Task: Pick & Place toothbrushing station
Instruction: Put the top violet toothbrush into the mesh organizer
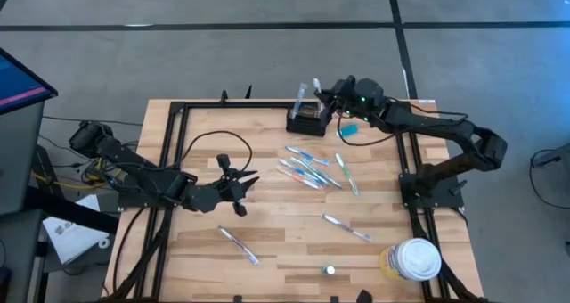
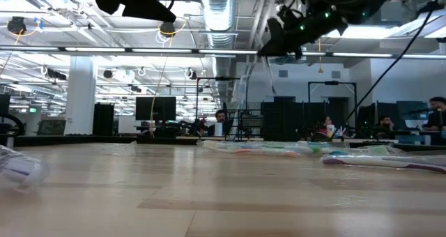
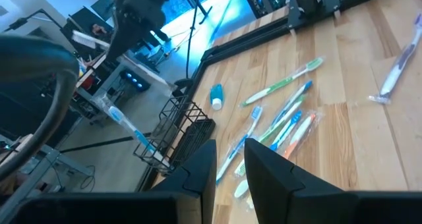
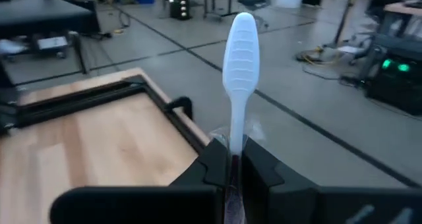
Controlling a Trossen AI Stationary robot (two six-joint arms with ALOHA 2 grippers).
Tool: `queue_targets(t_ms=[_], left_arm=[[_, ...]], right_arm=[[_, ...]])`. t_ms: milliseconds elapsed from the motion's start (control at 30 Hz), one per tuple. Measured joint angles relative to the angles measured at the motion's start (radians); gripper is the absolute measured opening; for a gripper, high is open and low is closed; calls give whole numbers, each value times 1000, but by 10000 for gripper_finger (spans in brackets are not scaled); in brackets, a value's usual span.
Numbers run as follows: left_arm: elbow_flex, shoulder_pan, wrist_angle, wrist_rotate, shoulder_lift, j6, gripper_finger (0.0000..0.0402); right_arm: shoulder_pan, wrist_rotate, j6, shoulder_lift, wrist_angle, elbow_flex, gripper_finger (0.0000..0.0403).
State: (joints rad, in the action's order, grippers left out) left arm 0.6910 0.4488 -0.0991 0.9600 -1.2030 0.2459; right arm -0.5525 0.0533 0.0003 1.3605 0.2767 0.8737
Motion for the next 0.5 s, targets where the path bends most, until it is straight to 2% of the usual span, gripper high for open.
queue_targets(t_ms=[267, 500], left_arm=[[0, 0, -4, 0, 0, 0, 72], [0, 0, -14, -10, 0, 0, 72]], right_arm=[[-79, -6, 48, 0, 239, -118, 11], [-122, -15, 79, 2, 355, -195, 11]])
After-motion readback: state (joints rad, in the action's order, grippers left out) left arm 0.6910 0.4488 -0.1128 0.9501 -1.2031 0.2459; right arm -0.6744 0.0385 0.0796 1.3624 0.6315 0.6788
